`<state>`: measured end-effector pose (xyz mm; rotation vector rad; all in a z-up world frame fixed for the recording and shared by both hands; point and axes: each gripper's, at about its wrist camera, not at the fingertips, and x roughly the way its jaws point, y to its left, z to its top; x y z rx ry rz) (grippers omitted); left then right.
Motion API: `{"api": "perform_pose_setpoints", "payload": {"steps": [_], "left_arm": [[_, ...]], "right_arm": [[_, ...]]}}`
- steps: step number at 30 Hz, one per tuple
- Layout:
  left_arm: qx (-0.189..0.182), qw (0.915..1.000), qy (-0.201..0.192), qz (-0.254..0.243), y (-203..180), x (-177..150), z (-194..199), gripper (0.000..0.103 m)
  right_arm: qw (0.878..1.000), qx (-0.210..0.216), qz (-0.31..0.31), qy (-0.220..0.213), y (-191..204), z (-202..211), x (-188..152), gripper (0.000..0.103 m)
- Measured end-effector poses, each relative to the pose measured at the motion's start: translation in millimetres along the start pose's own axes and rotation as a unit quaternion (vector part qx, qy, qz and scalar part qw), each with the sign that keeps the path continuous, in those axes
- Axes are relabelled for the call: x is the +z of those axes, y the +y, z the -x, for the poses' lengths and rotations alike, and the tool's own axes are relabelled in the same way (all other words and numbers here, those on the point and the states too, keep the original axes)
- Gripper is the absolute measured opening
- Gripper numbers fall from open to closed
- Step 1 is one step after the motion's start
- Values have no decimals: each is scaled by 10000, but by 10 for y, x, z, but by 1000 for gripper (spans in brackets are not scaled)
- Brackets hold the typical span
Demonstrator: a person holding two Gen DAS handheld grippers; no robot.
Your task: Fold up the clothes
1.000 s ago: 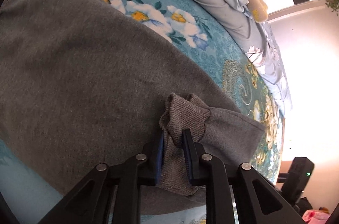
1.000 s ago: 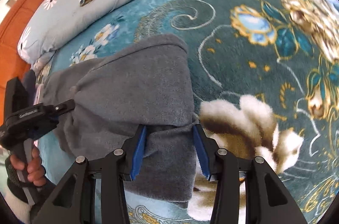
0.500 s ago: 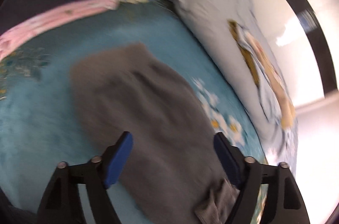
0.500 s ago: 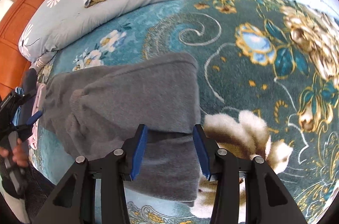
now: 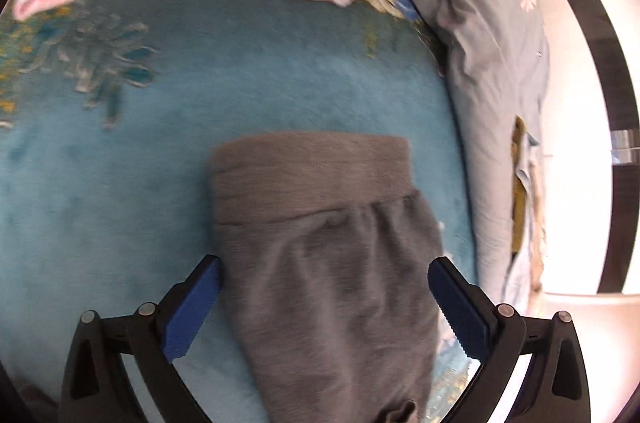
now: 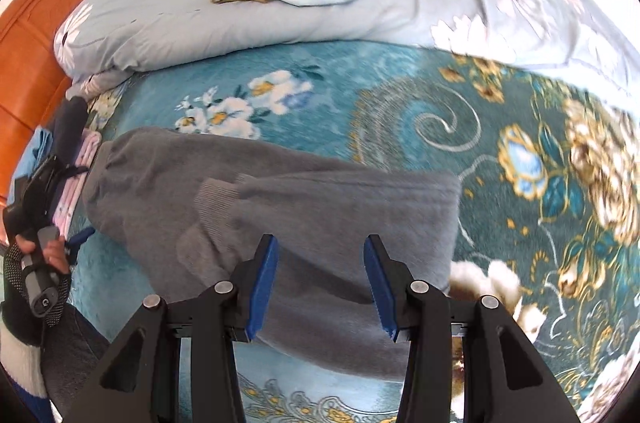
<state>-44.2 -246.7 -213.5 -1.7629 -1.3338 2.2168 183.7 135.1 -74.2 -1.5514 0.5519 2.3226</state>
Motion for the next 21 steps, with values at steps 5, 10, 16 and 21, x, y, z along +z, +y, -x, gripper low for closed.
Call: {"api": "perform_pose_setpoints", "payload": {"steps": [5,10,16,21], "left_arm": [[-509,9983,188,221,53,74,-52,102],[-435,9987,266,54,-3,105,-81,99],[-311,9983,319,387,152,138,-114,93],[-220,9990,344,170,78,163,-105,93]], "right_arm": [[9995,-179,245,51,331,6,128,46],[9988,-328,262,254,581,-111,242,46],[9968,-431,385,547,909,-290,295,46],[9955,-485,566,586,1165,-339,311,46]]}}
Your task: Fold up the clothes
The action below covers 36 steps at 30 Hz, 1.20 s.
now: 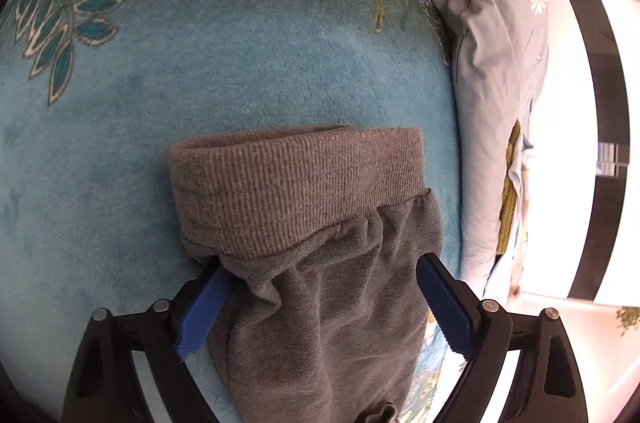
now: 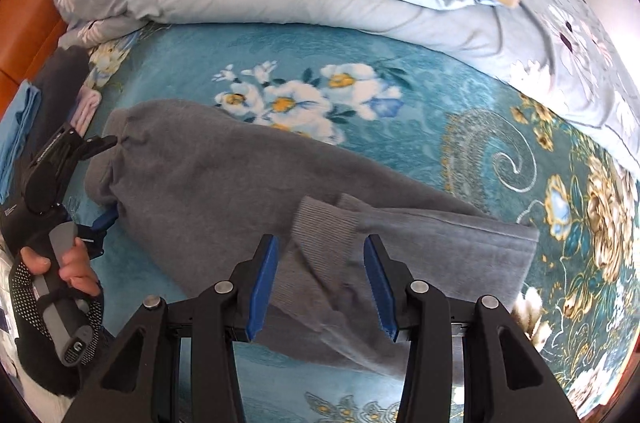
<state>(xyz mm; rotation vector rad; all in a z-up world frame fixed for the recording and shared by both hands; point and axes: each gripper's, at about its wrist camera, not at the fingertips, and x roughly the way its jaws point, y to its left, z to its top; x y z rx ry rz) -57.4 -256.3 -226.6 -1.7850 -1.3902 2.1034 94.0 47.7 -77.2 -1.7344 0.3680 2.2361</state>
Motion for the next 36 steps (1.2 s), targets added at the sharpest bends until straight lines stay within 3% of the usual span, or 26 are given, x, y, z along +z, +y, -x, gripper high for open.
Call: {"api": "perform_pose_setpoints", "payload": {"steps": [4,13,16,23,27,30,33,36], "left_arm": [[-37,10000,41,-56,-15,19,32,87],[21,9995,95,288,187,-31,176,38],[-84,9993,95,349,266,-75,250,32],[-75,9996,88,267,218,-64,254,32],[11,10000,10,52,141,-67,252,28],[-2,9999,-69,-125,72,-85,271,17],[-87,9984,-201,-517,-52,-144,371,9],[-151,9952,-333,-907,-174,-212,474,7]], "right_arm": [[10000,-71,68,16,127,-1,2,46],[9999,-49,89,8,256,52,-64,46],[10000,18,56,-59,250,98,-82,46],[9992,259,-162,-276,55,213,-162,46],[9976,442,-434,-325,-144,224,-228,46],[9960,572,-596,-325,-285,205,-269,46],[9945,715,-675,-366,-392,193,-299,46],[9914,922,-804,-462,-507,201,-333,46]]}}
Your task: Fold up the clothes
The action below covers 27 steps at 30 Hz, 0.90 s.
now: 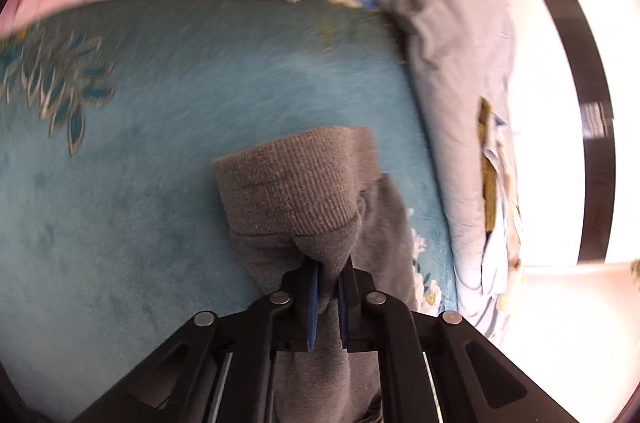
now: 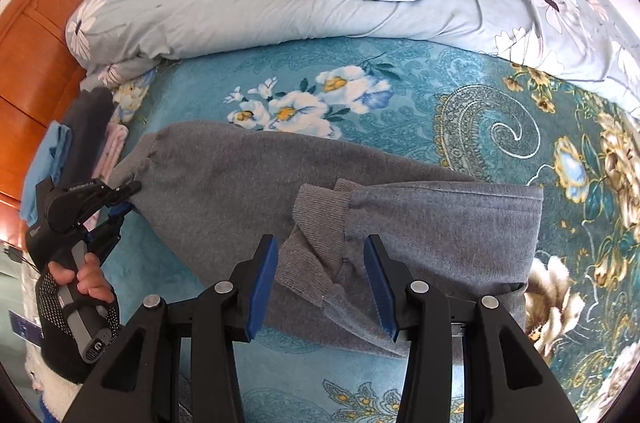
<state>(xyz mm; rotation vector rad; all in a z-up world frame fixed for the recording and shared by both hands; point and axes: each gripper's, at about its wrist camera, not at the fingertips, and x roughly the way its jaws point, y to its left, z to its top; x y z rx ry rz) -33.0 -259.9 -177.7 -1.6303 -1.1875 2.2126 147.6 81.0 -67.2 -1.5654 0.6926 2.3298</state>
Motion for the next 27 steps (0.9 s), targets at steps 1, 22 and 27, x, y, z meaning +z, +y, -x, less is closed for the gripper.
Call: {"api": "perform_pose_setpoints", "payload": {"steps": [1,22,27], "left_arm": [[-22,9999,-30,-101,-39,-17,28,6],[-740,8755,-293,-4766,-1856,-1703,578,6],[-655,8061,743,-5834,-2002,-2663,138,6]], "right_arm": [[9999,78,-48,-50,-52,23,-11,46],[9842,1043,-1322,-554,-1552,115,-392,46],[9789,995,-1695,-554,-1884,92,-546,46]]}}
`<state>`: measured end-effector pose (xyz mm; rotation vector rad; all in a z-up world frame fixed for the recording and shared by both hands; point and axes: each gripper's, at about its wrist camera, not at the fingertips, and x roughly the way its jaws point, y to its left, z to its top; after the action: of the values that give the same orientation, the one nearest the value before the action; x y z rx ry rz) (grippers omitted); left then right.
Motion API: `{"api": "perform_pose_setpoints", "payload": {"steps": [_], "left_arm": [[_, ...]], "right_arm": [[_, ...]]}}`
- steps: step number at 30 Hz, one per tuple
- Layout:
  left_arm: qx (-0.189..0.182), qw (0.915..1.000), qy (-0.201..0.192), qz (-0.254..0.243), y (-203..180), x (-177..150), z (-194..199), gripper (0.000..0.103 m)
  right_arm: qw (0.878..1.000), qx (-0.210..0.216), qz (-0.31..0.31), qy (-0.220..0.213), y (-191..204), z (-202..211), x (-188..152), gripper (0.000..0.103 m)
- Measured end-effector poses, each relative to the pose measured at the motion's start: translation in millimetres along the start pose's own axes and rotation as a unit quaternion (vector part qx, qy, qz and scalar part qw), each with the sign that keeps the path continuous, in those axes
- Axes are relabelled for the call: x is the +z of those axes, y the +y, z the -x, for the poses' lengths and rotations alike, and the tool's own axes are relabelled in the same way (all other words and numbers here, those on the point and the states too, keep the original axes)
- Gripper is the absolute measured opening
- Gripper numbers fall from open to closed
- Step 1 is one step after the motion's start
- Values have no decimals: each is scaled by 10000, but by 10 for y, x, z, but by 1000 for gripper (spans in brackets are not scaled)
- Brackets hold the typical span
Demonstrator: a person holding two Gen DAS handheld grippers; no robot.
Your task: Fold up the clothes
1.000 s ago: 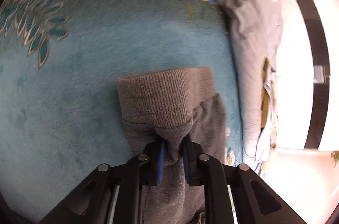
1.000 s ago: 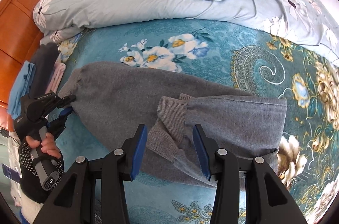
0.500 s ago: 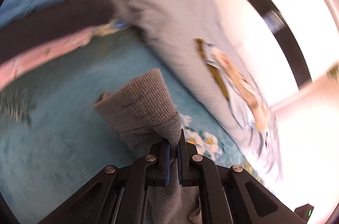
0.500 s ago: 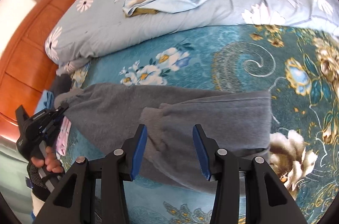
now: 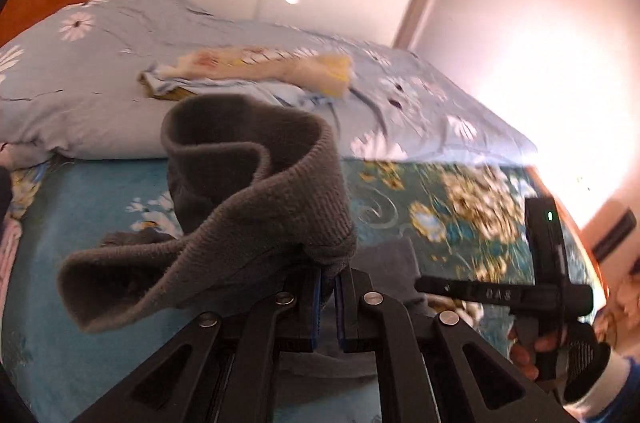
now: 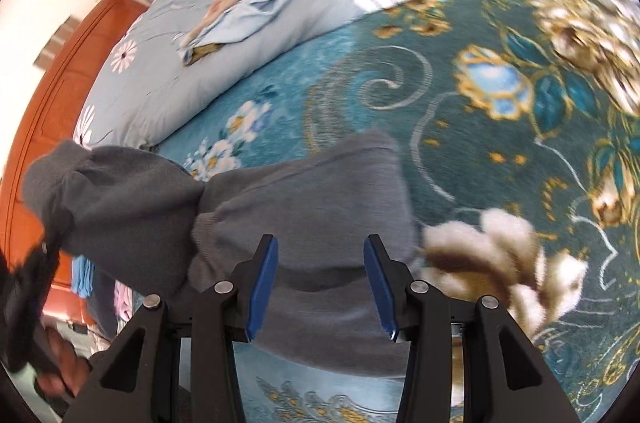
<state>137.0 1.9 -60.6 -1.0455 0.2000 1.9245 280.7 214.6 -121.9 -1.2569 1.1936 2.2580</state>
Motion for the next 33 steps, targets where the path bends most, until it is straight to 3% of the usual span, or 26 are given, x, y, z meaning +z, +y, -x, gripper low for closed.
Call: {"api": "perform_pose_setpoints", "payload": {"steps": [5,8,12,17,22,24,25,27,28,31,33], "left_arm": [[-91,9950,968,-220,-278,-299,-496,6],[-129,9918,1261,-173,-286,-378,-578,11],[-552,9887,1391,-59,-370,-358,-531,46],[-1104,9874,1133,107,-391,-261,-247,58],[-1055,9869,357,1169,269,-51,228,63],[-735,9802,-81,1836,663,-6,416,69],[-369,9746,-232,2197,864,-6,477,74],[485,9576,-214,2830,1234,-46,504,75],[700,9475,-201,3113,1407,-88,494,75],[945,9268,-94,3634,1670,-272,406,75],[1118,9145,3,3887,1785,-409,340,75]], "right_arm": [[9995,-38,-309,-44,-288,75,-55,46],[9992,5,-385,-86,-367,112,-68,46],[9992,150,-347,-151,-327,119,-12,46],[9990,284,16,-333,-93,152,100,46],[9962,484,622,-376,175,215,196,46],[9913,684,1090,-261,361,198,184,46],[9869,775,1405,-169,479,183,146,47],[9738,956,2062,27,725,154,60,52],[9641,1025,2443,180,878,113,-11,53],[9373,1062,3280,520,1231,-33,-238,53],[9123,1047,3890,738,1448,-134,-421,54]]}}
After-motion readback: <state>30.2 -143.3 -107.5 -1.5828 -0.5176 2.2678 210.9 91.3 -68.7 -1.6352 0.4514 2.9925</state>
